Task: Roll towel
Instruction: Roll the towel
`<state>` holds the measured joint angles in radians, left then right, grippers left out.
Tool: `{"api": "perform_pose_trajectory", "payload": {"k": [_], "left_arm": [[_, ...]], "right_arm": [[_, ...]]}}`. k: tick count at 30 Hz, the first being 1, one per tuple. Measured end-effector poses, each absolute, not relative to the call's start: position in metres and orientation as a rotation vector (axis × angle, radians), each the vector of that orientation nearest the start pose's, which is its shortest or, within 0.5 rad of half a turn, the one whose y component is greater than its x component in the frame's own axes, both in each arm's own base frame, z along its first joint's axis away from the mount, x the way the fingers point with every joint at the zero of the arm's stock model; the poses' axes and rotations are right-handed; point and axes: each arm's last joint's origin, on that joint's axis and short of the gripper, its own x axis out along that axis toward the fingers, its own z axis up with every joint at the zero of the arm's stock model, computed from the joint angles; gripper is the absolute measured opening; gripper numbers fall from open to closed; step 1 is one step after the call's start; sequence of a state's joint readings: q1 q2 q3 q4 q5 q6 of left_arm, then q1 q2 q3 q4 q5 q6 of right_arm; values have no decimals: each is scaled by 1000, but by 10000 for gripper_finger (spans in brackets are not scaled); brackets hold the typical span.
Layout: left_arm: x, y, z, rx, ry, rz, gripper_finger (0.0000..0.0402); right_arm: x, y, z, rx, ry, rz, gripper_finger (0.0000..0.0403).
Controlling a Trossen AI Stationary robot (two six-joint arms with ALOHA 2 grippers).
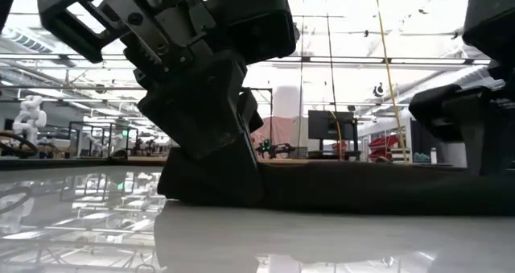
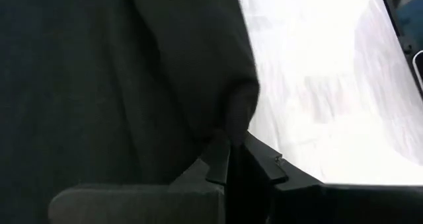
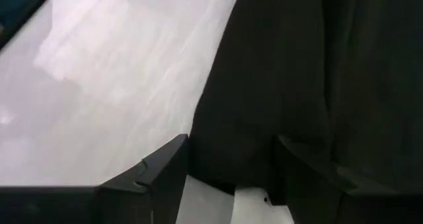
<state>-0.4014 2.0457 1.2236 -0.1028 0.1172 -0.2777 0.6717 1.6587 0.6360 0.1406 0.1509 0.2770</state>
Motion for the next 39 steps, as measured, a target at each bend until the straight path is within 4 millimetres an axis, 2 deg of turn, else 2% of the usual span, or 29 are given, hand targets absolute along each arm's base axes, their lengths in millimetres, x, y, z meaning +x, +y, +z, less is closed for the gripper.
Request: {"api": "perform_pose_trajectory", "payload": {"k": [4,6,10,11,16,23,30,39], "left_arm": [[377,-162,123,-151,981,-387,22],[378,-162,123,-174,979,-412,22],[379,-163,124,-241,987,-484,22],[379,-163,125,-262,988,-503,22],[384,-161,130,-378,980,-575,22],[395,-144,137,-587,965,-632,22],[395,-129,130,-676,1068,-593,22],[398,-129,115,-718,1092,-544,22]], "right_arm": [[224,176,107,-38,899,330,184],[224,176,106,-11,909,313,144],[223,176,109,59,924,311,34],[223,176,110,80,931,321,19],[221,180,116,237,973,407,15],[224,184,125,438,1014,544,4],[227,177,123,548,1041,521,2],[216,160,107,695,1088,435,3]]}}
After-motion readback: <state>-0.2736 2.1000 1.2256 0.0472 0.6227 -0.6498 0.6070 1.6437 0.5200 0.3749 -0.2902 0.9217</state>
